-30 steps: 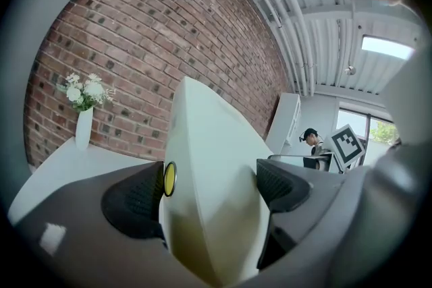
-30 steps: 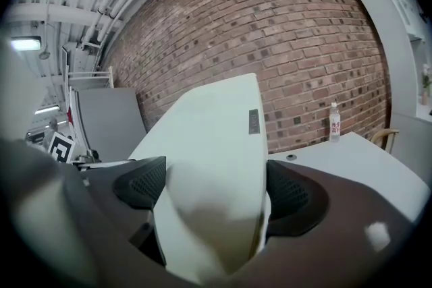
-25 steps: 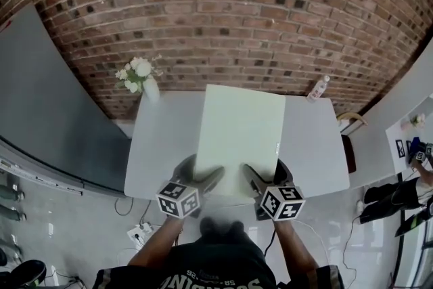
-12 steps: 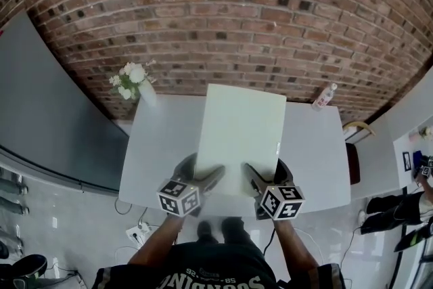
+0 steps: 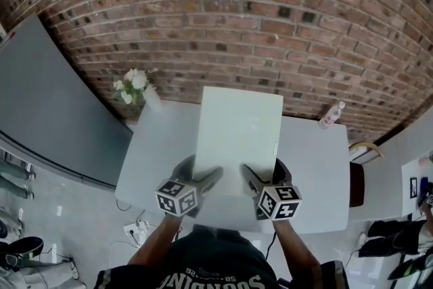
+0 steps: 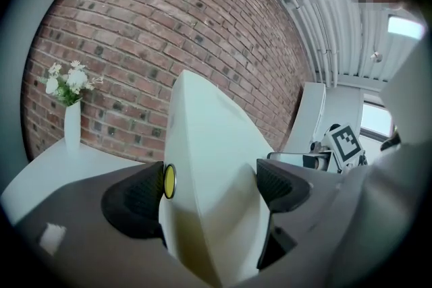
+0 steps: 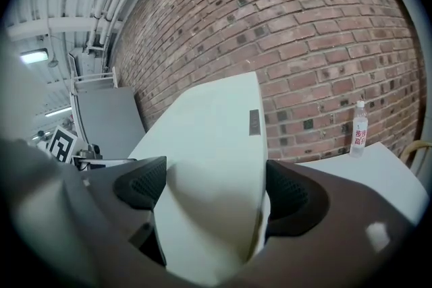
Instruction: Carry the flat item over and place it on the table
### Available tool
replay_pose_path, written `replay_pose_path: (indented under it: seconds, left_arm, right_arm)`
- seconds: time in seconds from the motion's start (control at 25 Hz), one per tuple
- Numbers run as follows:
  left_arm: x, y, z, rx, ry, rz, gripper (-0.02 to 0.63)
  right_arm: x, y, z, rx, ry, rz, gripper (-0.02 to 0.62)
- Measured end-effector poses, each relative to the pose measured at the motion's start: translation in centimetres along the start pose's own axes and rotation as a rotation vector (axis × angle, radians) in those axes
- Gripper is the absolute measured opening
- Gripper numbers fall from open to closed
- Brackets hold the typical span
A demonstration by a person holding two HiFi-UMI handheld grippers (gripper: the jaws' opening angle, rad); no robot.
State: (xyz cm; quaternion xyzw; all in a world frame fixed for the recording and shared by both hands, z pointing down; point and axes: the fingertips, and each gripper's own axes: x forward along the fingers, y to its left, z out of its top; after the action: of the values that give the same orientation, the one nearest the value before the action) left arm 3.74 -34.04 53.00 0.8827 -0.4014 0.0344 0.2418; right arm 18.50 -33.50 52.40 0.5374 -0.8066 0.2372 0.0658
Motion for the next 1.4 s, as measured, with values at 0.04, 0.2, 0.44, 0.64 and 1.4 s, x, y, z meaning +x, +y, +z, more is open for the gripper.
replay_pose_path:
  seconds: [0.04,0.2,0.44,0.64,1.4]
  left_arm:
    - [0.2,0.0,-0.1,-0.002,0.004,0.007,0.432]
    - [1.3,0.1,-0.1,-0.002,0.023,0.018,0.431]
    - [2.9,0.5,0.0,0.001,0.040,0.019,0.431]
    - [4.2,1.2,0.0,-0.014,0.052,0.015,0.431]
    - [7.8,4.7,-3.4,-0.054,0.156,-0.018,0.431]
  right_arm:
    - [0.1,-0.2,0.0,-0.001,0.002,0.005,0.460]
    - [0.7,-1.3,0.2,0.005,0.009,0.014,0.460]
    - [1.7,-2.4,0.6,-0.001,0.012,0.005,0.456]
    - [2.6,-3.3,0.7,0.005,0.020,-0.010,0.455]
    - [6.3,-5.7,-2.7,0.032,0.080,-0.061,0.453]
